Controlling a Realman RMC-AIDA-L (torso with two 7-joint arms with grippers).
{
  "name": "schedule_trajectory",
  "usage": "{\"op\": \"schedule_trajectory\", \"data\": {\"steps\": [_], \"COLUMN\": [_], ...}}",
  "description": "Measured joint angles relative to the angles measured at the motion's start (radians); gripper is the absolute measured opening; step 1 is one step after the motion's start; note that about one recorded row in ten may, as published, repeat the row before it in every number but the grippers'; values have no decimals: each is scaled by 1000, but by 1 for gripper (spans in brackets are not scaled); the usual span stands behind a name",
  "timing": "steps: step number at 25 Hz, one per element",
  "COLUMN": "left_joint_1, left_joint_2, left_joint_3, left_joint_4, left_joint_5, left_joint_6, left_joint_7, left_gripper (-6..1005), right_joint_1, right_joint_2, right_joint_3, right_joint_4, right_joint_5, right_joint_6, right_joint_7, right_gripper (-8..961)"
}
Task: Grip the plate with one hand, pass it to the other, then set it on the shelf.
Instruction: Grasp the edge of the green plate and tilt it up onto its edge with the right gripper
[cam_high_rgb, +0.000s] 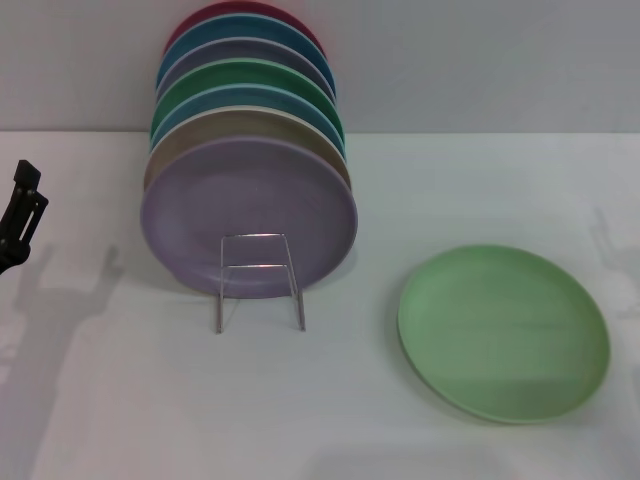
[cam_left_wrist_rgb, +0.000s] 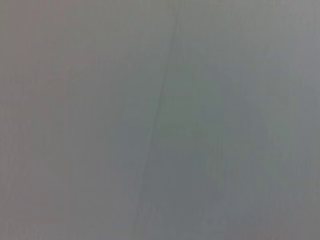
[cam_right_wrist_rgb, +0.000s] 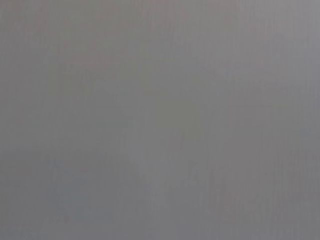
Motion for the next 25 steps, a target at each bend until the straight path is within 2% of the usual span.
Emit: {"op": "schedule_trajectory", "data": {"steps": [14,17,20,23,25], "left_joint_1": [43,45,47,48,49], "left_joint_2": [3,3,2,1,1], "left_joint_3": [23,23,23,23,23], "left_joint_4": [-8,-9,-9,-9,-9], "left_joint_5": [0,0,0,0,0], "left_joint_6": [32,36,40,41,41], "left_joint_7": [-1,-1,-1,-1,-1], "left_gripper": [856,856,856,856,856], "right_joint_1": [49,57,56,54,47], "right_joint_2": [-13,-22,-49,-56,-61], "right_joint_3": [-1,-1,1,18,88], "right_joint_4": [47,70,141,176,243], "right_joint_5": [-2,-3,-3,-3,-1], "right_joint_6": [140,183,250,270,312], "right_joint_7": [30,30,0,-67,-199], "right_gripper": [658,659,658,657,657]}}
